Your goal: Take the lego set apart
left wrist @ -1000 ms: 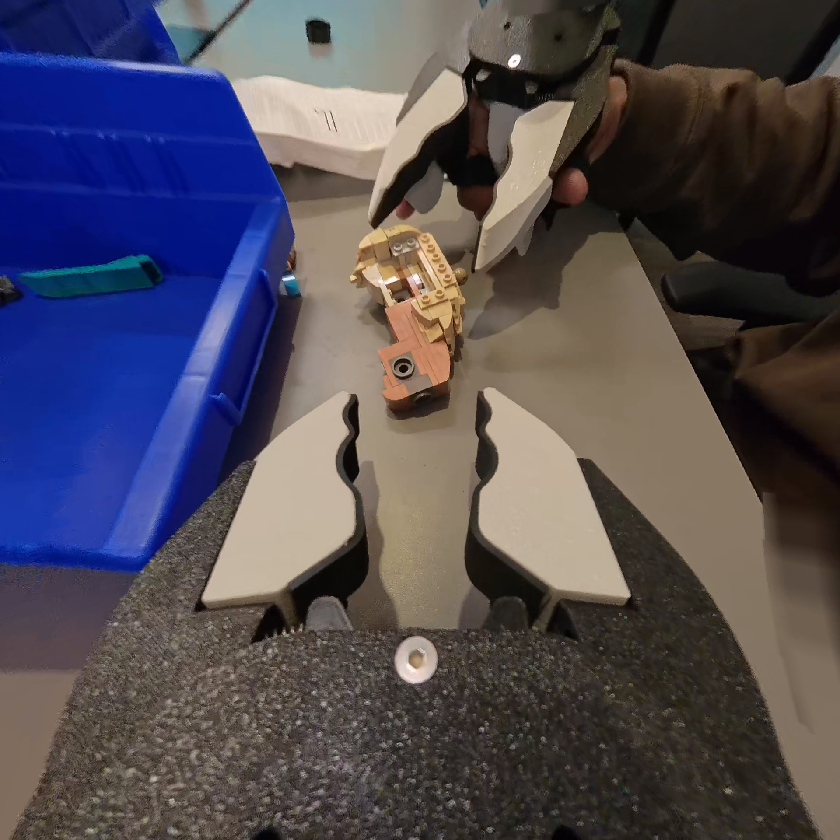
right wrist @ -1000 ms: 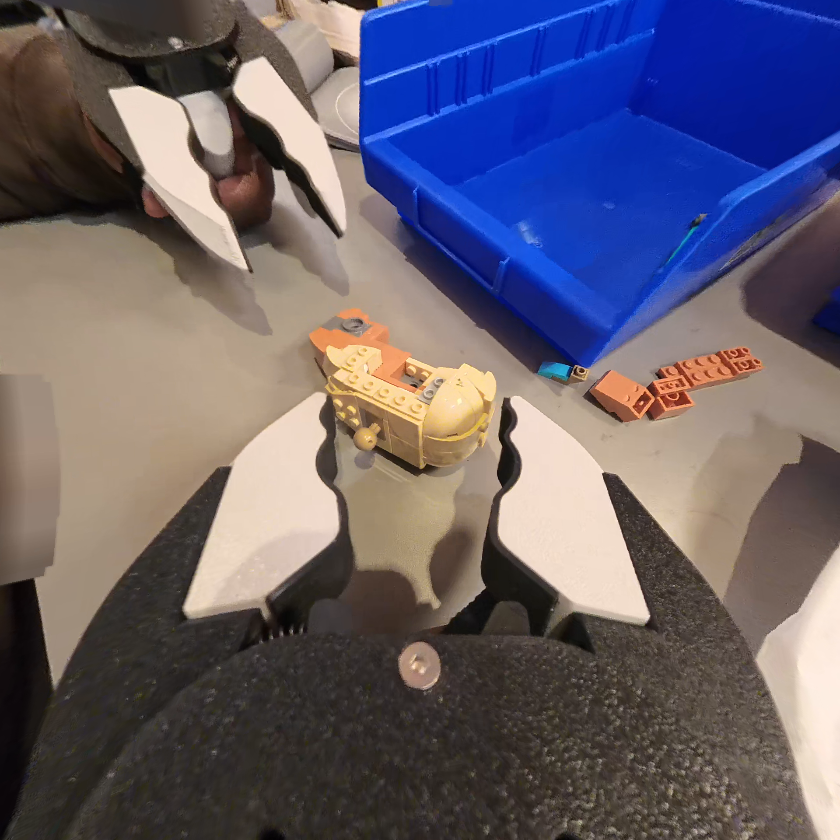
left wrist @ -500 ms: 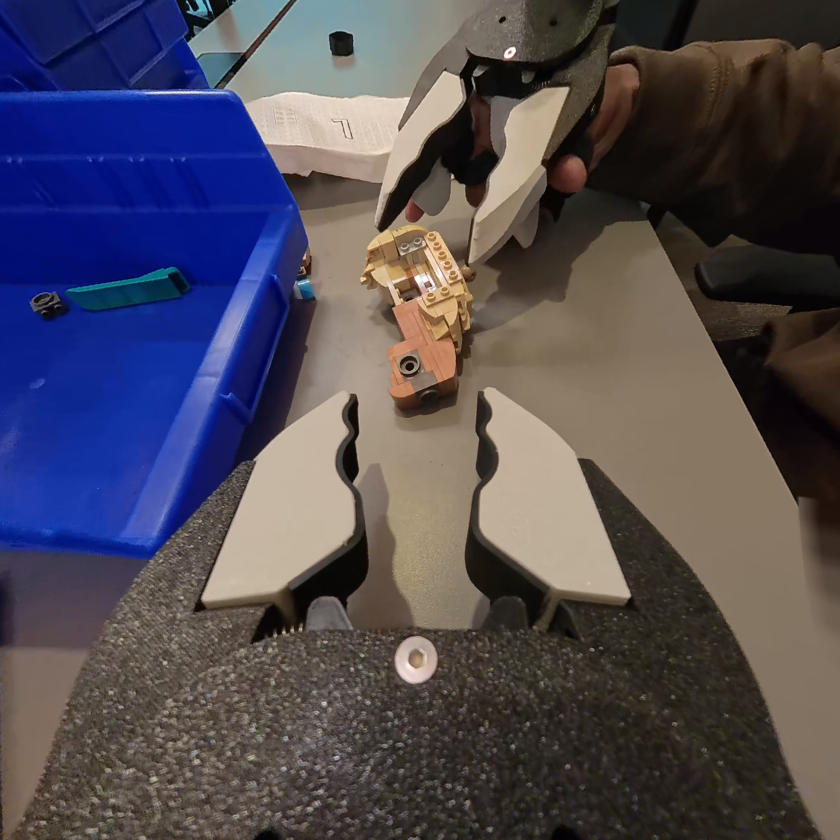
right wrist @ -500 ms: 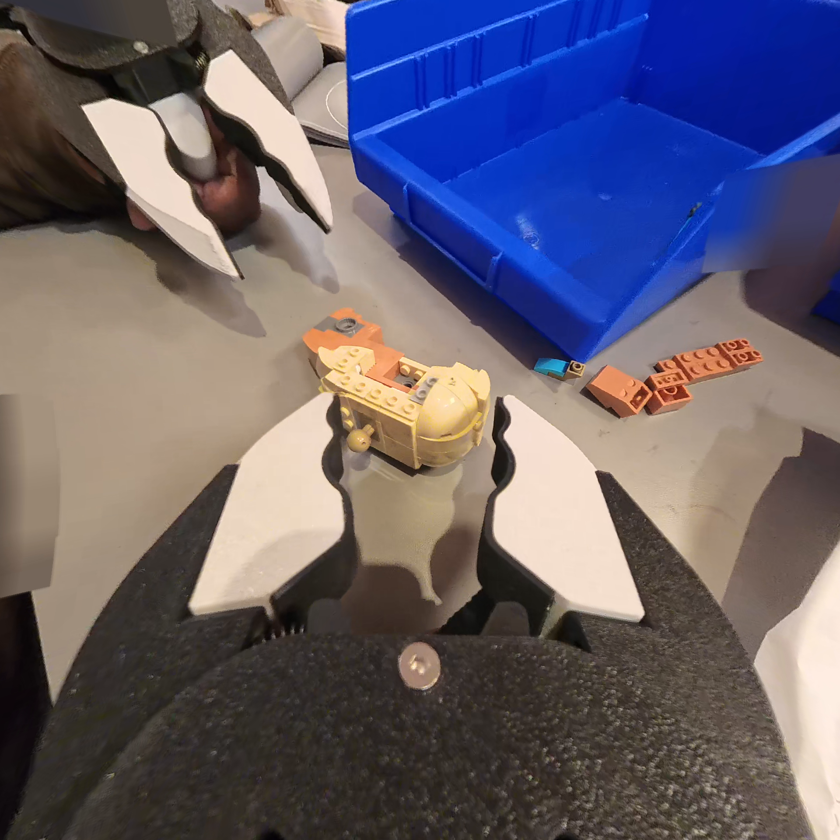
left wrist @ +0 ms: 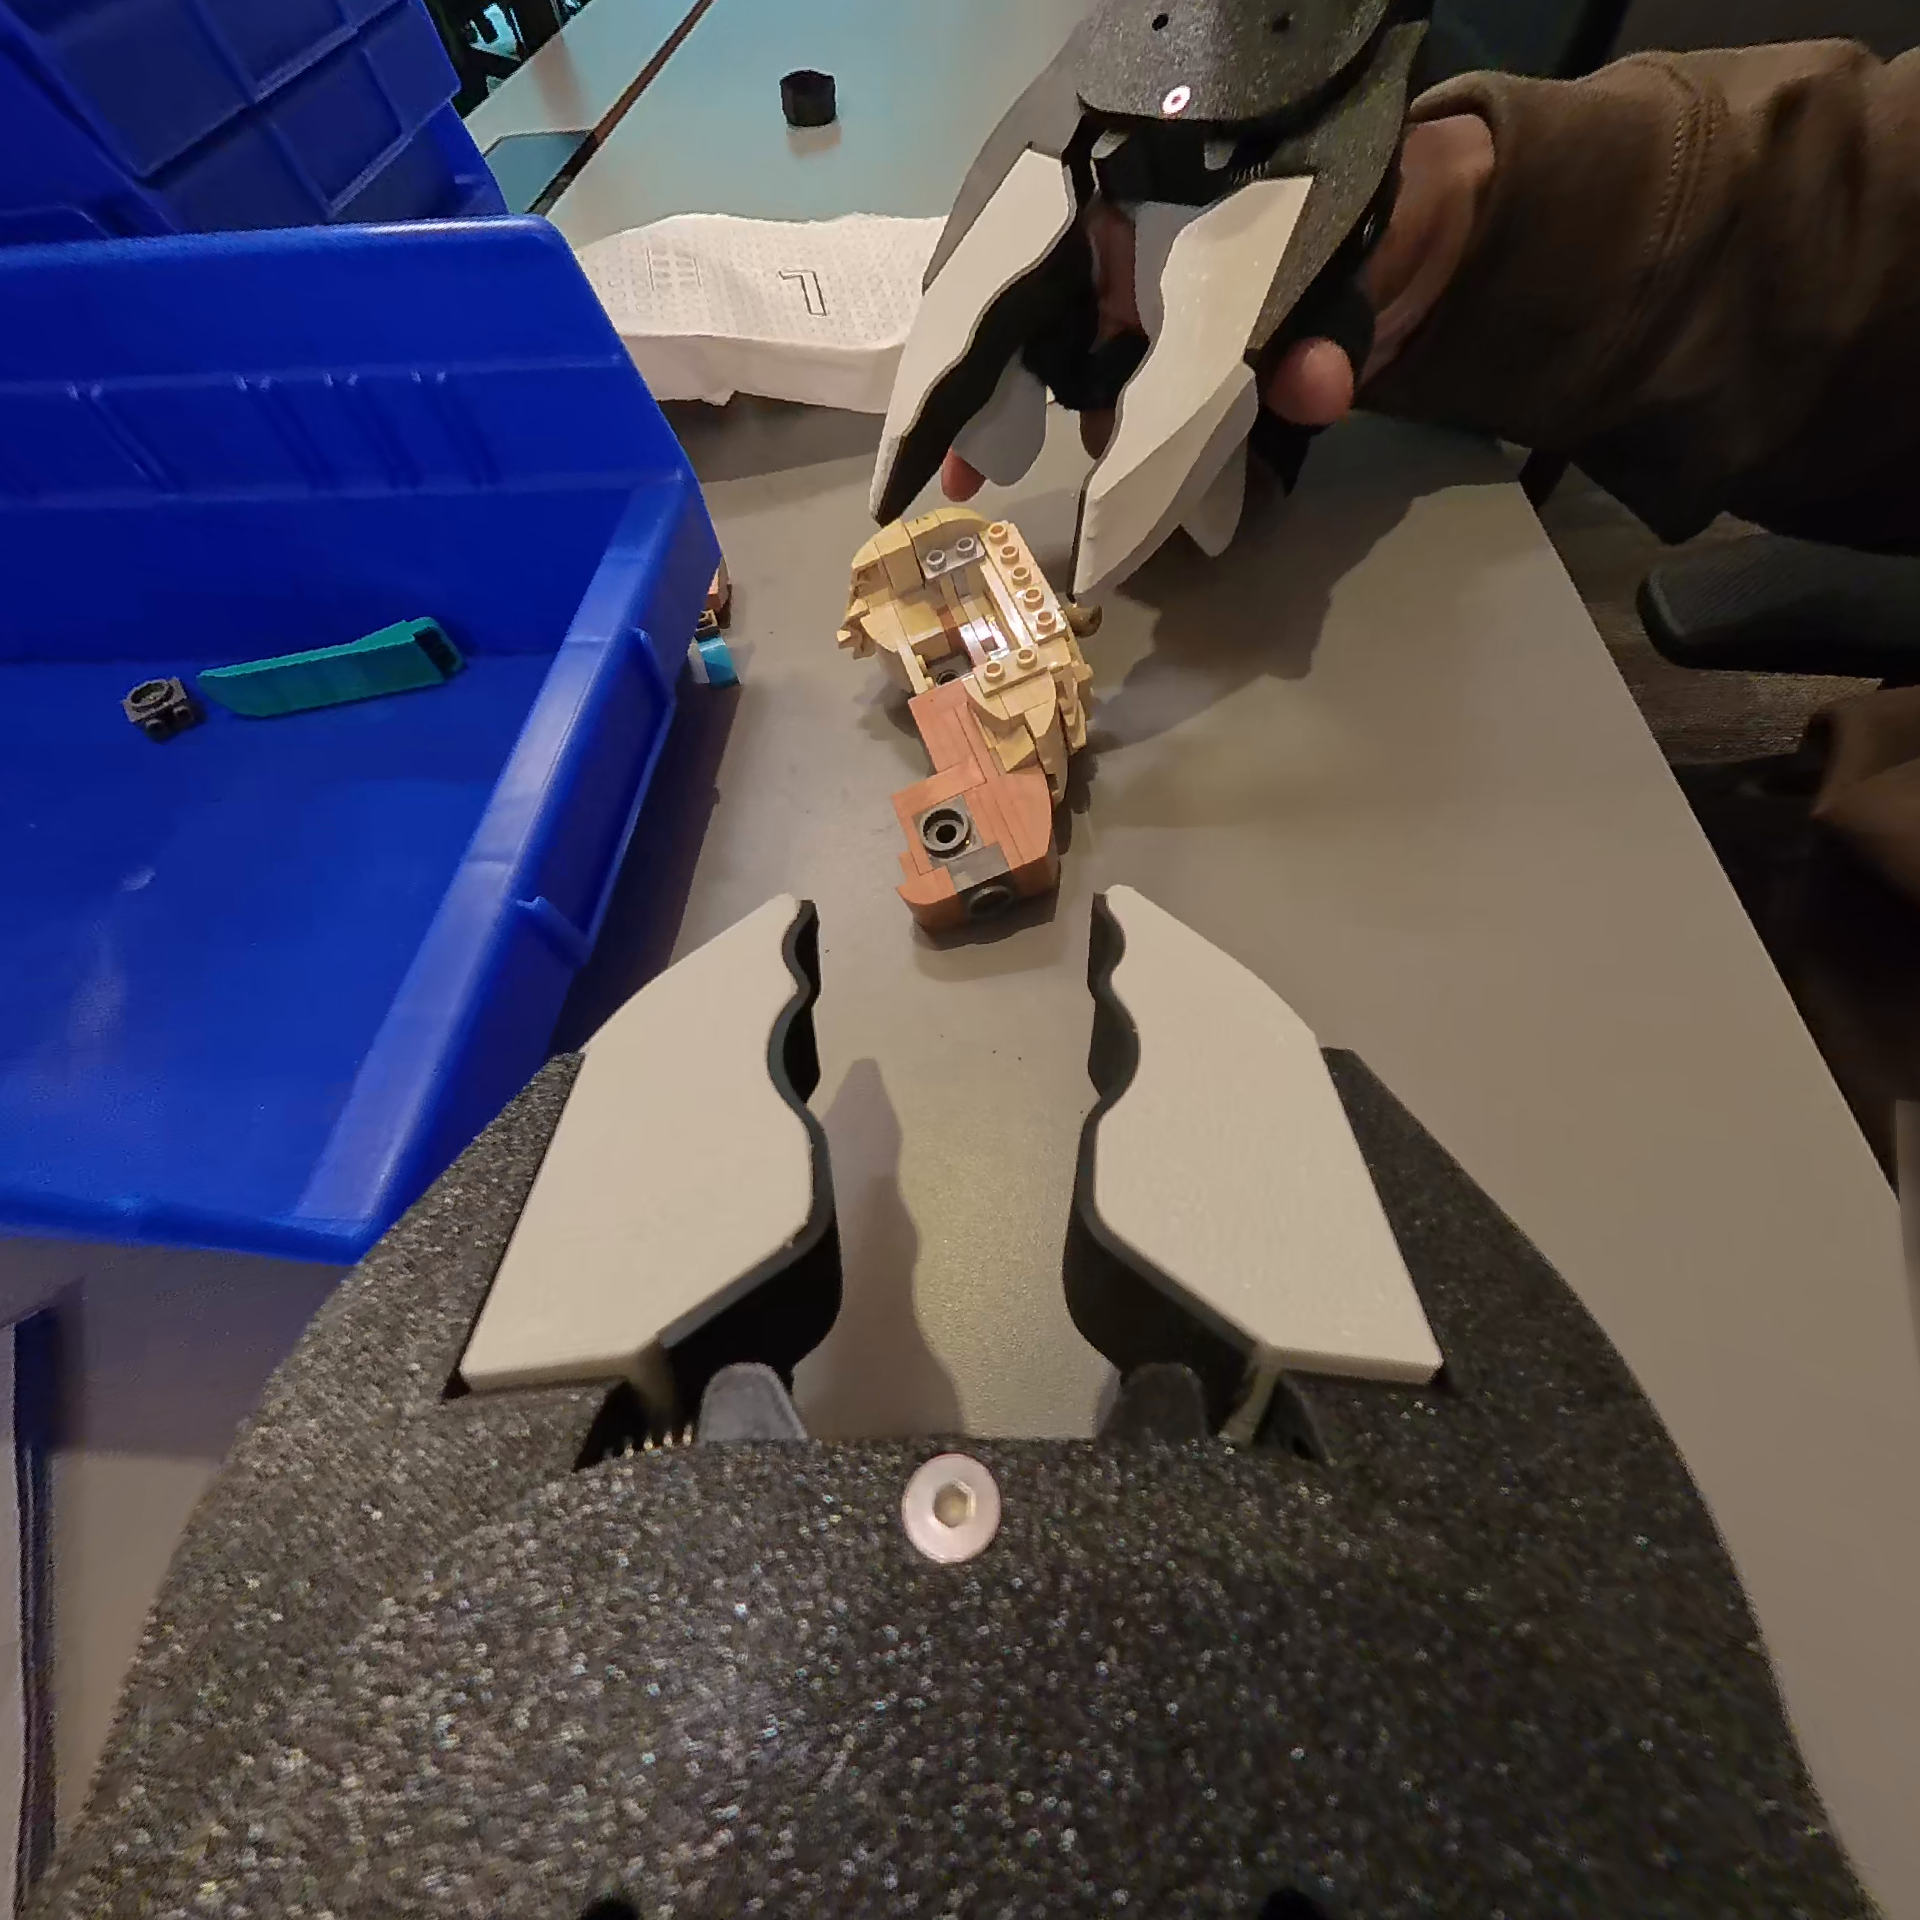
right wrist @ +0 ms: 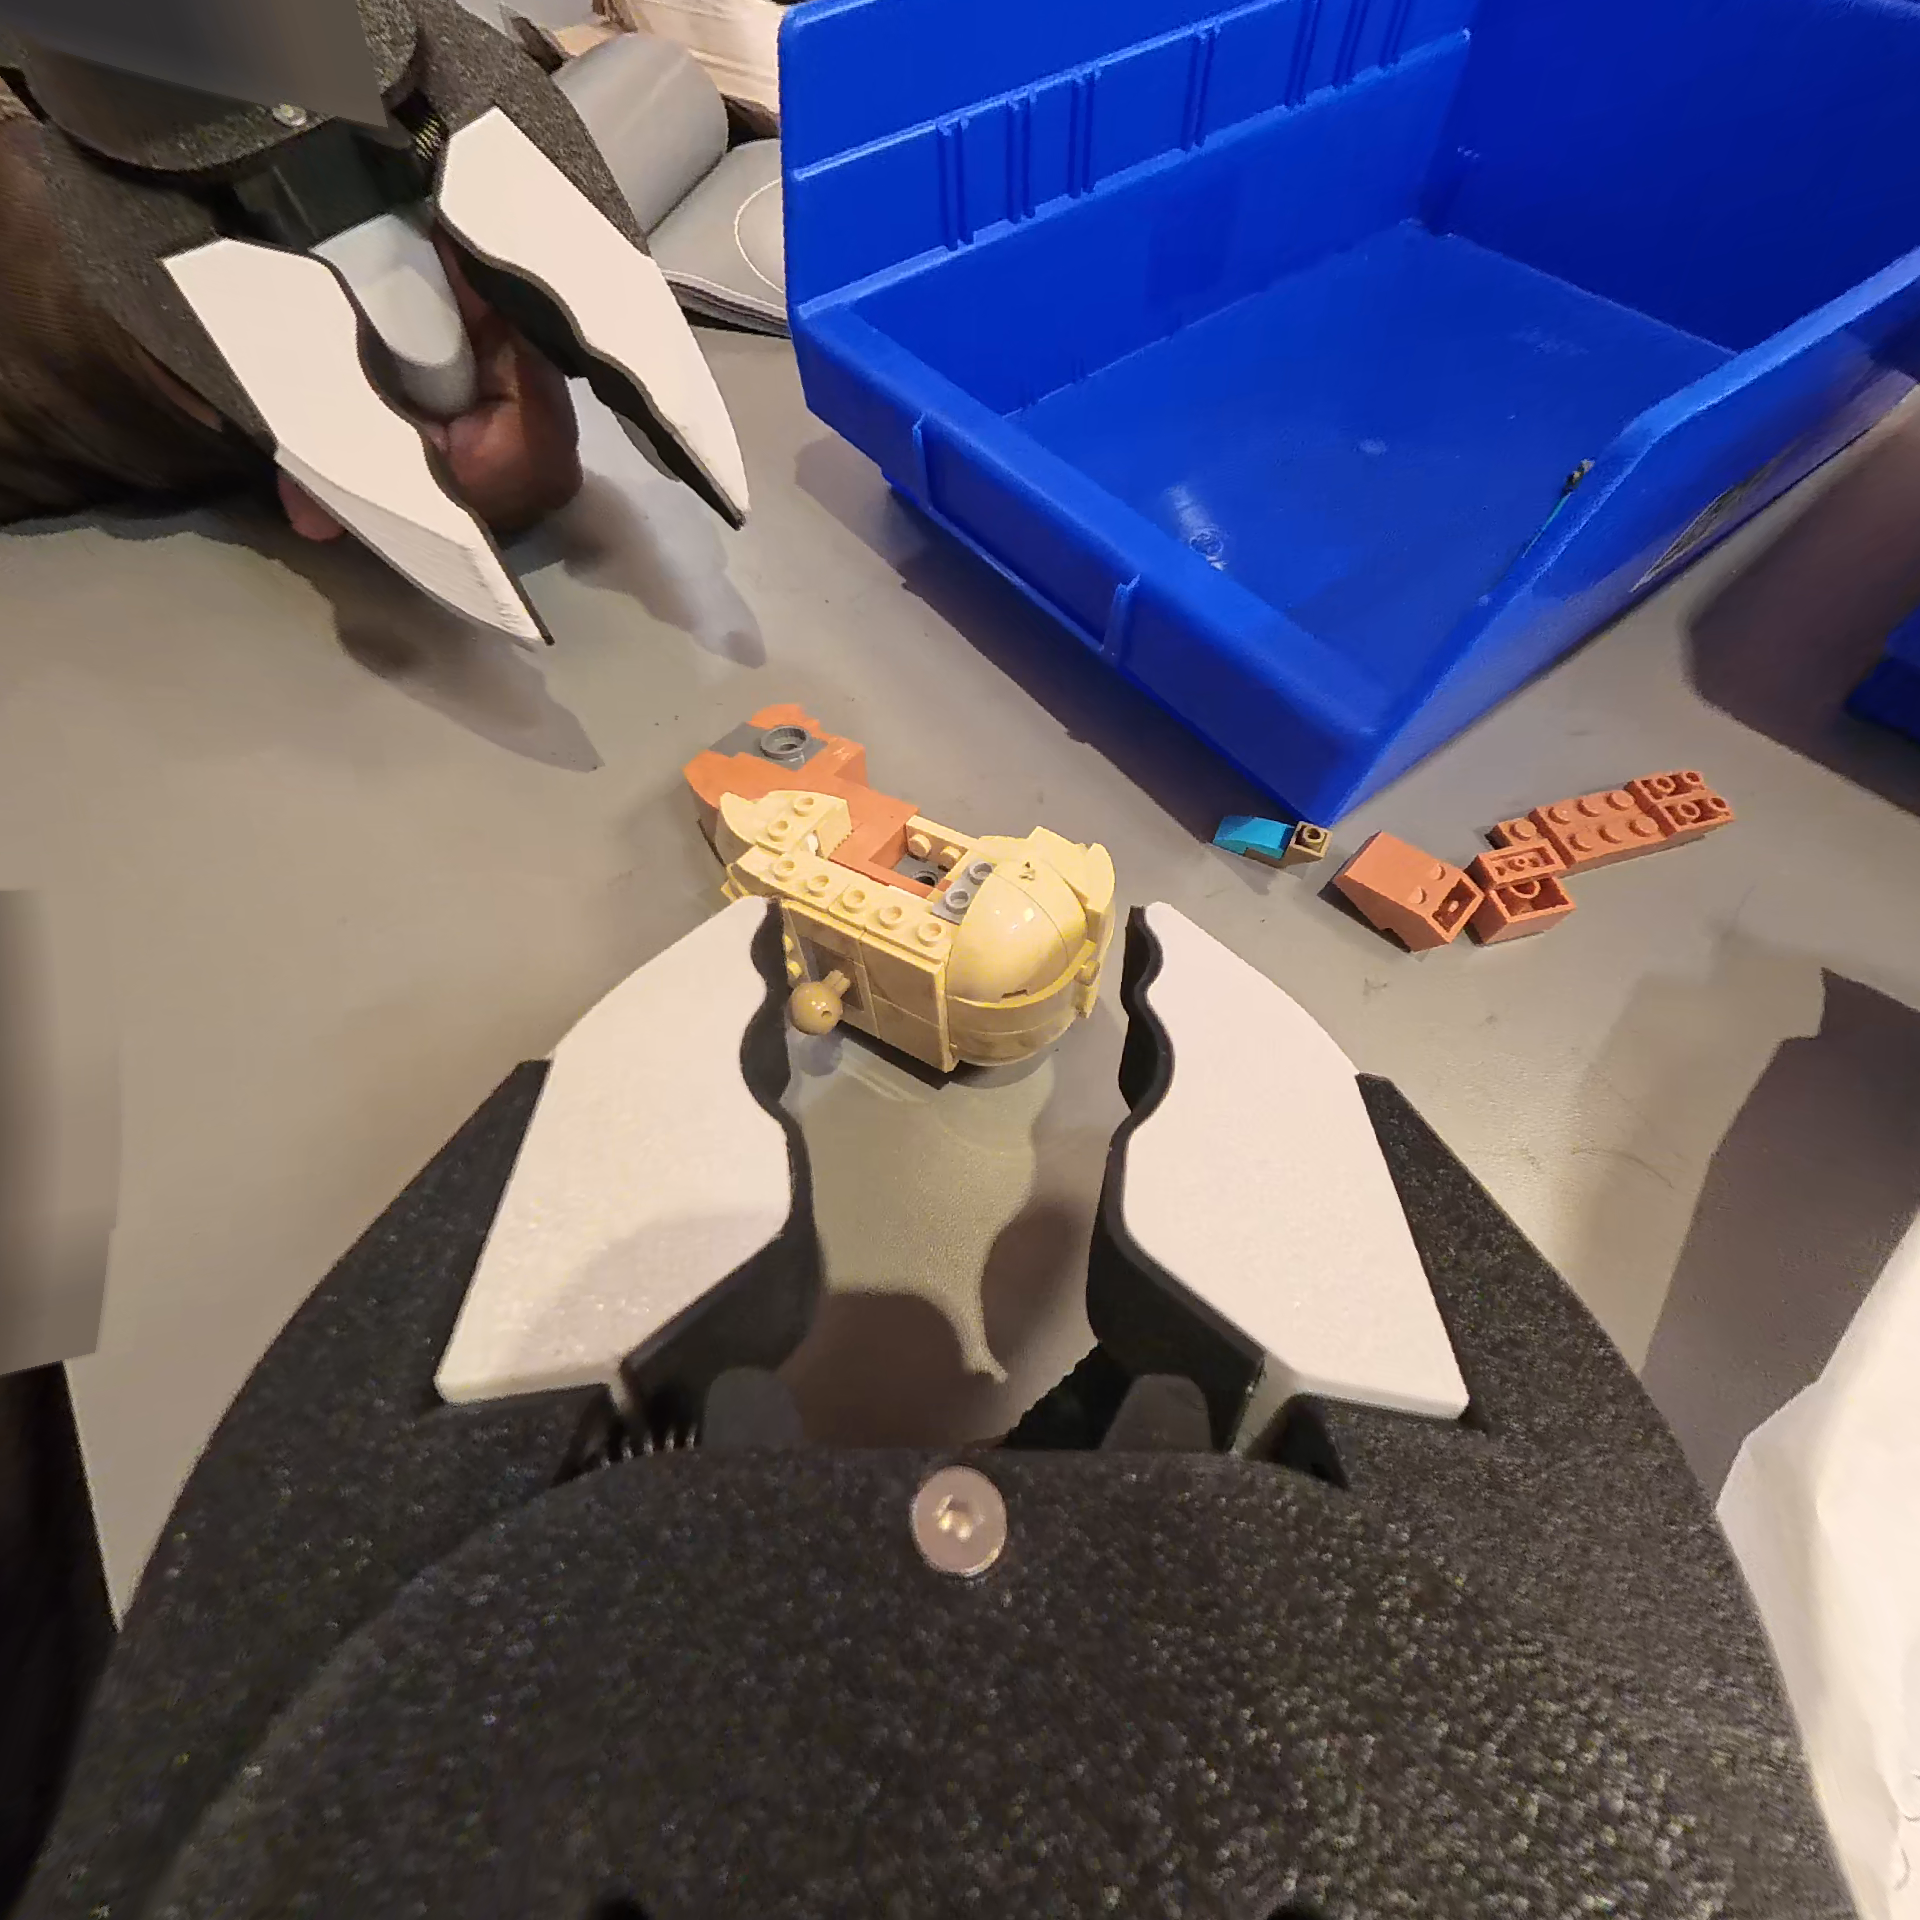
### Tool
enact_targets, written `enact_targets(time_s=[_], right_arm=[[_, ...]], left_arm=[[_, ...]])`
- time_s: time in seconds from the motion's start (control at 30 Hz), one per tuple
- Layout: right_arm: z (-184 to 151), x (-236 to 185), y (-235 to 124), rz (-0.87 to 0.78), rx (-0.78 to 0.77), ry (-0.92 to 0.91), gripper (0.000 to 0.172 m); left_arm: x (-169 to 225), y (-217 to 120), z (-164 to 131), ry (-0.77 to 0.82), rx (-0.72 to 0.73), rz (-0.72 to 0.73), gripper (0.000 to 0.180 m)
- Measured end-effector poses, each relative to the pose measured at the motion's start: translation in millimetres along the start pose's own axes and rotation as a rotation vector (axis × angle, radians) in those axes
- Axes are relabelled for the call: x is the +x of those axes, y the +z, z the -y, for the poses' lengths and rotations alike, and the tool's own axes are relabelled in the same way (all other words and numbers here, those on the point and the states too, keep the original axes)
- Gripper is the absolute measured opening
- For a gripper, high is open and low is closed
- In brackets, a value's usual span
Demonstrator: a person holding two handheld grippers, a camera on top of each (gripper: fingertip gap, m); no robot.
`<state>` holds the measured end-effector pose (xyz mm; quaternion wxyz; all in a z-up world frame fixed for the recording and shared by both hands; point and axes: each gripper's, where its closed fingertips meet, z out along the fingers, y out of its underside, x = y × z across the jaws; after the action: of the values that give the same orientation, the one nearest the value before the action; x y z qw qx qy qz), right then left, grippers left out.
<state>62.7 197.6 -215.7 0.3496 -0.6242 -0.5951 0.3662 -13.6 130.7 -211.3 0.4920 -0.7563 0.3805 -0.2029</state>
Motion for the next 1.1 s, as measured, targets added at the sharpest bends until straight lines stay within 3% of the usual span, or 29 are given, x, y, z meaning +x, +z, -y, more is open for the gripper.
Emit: enact_targets(time_s=[0.63,1.1], right_arm=[[-8.0,-1.0,3.6,0.019,-0.059,0.042,0.062],[-9.5,-47.1,31.8,0.059,-0.154,-0.194,0.064]], left_arm=[[-1.2,-0.3,1.1,-0.002,0.003,0.007,0.05],[-0.6,-1.3,2.1,0.009,0.01,0.011,0.052]])
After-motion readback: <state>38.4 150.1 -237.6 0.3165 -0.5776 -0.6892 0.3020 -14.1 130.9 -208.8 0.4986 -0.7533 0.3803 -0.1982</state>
